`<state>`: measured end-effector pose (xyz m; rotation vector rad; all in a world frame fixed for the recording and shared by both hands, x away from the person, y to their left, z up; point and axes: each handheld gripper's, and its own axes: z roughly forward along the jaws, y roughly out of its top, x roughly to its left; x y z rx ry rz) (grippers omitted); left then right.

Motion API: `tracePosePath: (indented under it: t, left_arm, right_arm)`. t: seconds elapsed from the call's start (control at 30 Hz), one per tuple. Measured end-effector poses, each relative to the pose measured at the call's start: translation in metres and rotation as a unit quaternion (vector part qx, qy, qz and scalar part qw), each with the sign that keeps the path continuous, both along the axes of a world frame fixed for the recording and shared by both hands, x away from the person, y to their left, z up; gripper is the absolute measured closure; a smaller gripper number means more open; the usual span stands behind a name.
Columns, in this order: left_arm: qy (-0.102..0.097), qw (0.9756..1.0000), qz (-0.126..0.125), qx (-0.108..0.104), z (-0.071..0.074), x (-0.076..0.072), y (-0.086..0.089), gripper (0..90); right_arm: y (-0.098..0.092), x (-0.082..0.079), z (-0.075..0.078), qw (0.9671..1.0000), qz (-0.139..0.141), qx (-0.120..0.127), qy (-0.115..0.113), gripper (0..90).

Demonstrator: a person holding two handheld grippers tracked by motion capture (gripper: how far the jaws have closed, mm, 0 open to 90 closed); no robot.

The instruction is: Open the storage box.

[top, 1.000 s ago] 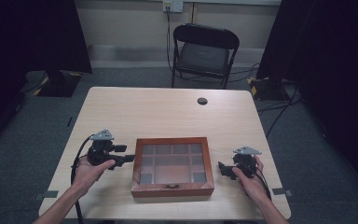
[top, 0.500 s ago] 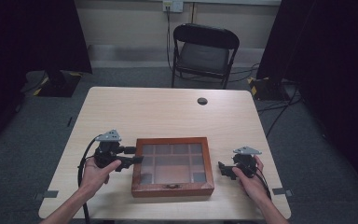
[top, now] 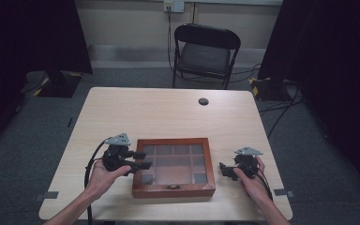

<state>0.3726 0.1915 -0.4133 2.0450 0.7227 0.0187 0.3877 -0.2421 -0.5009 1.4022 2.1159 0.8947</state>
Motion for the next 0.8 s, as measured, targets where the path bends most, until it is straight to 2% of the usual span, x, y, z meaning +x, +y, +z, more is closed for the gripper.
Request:
tracePosePath:
  t: [0.2,0.27,0.4,0.5,0.57,0.67,0.7,0.8]
  left_arm:
    - [-0.011,0.9999,-0.002,-0.002,0.003,-0.005,-0.011,37.7]
    - [-0.013,0.9999,-0.009,0.004,0.003,-0.006,-0.017,34.1]
    - [-0.019,0.9994,-0.027,0.012,0.003,-0.013,-0.029,34.1]
    - [-0.013,0.9983,-0.056,0.009,0.000,-0.014,-0.040,33.7]
    - [-0.018,0.9970,-0.073,0.018,-0.001,-0.015,-0.046,34.2]
    - [-0.016,0.9958,-0.088,0.018,-0.003,-0.017,-0.053,36.9]
    - [0.000,0.9946,-0.102,0.016,-0.007,-0.019,-0.060,36.9]
    - [-0.001,0.9935,-0.112,0.022,-0.010,-0.021,-0.066,37.3]
  right_arm:
    - [0.000,0.000,0.000,1.0000,0.000,0.000,0.000,5.6]
    - [0.000,0.000,0.000,1.0000,0.000,0.000,0.000,5.6]
    - [0.000,0.000,0.000,1.0000,0.001,0.000,0.000,5.6]
    - [0.000,0.000,0.000,1.0000,0.001,0.000,0.001,5.5]
    - [0.000,0.000,0.000,1.0000,0.002,0.000,0.000,5.5]
    - [0.000,0.000,0.000,1.0000,0.002,0.000,0.000,5.5]
    - [0.000,0.000,0.000,1.0000,0.002,0.000,0.000,5.5]
    - [0.000,0.000,0.000,1.0000,0.002,0.000,0.001,5.5]
